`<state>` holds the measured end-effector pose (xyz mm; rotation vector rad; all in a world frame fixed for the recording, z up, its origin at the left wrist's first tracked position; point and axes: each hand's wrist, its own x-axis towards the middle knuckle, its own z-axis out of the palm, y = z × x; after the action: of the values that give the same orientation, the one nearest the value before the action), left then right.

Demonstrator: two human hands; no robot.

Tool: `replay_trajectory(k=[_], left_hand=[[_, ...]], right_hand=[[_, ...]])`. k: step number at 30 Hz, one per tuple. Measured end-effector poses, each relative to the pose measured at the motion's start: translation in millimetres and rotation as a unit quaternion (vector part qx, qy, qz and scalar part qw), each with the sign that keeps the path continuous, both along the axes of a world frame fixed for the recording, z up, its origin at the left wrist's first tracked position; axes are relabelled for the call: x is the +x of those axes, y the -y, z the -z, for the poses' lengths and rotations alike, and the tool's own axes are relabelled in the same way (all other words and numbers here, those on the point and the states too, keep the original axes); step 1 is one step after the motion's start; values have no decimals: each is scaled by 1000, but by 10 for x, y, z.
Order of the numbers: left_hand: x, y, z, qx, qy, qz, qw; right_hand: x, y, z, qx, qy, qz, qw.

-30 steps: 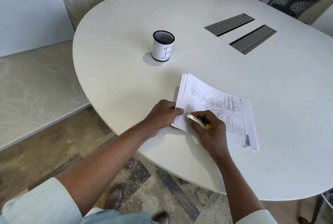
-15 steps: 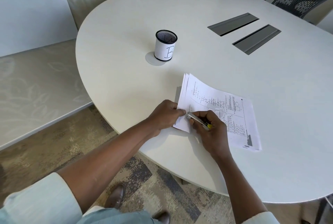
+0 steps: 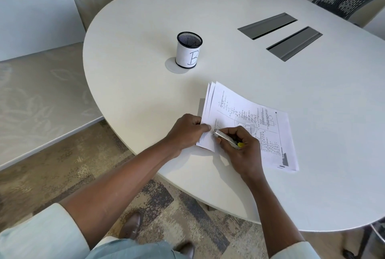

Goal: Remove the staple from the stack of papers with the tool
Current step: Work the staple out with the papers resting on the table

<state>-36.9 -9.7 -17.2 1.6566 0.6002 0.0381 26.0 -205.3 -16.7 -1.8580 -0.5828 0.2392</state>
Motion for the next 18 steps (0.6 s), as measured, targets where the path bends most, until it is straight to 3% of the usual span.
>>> replay_trajectory(k=[18], left_hand=[[-45, -20, 10, -15, -7, 33, 999]], right_hand=[[29, -10, 39, -20, 22, -13, 999]])
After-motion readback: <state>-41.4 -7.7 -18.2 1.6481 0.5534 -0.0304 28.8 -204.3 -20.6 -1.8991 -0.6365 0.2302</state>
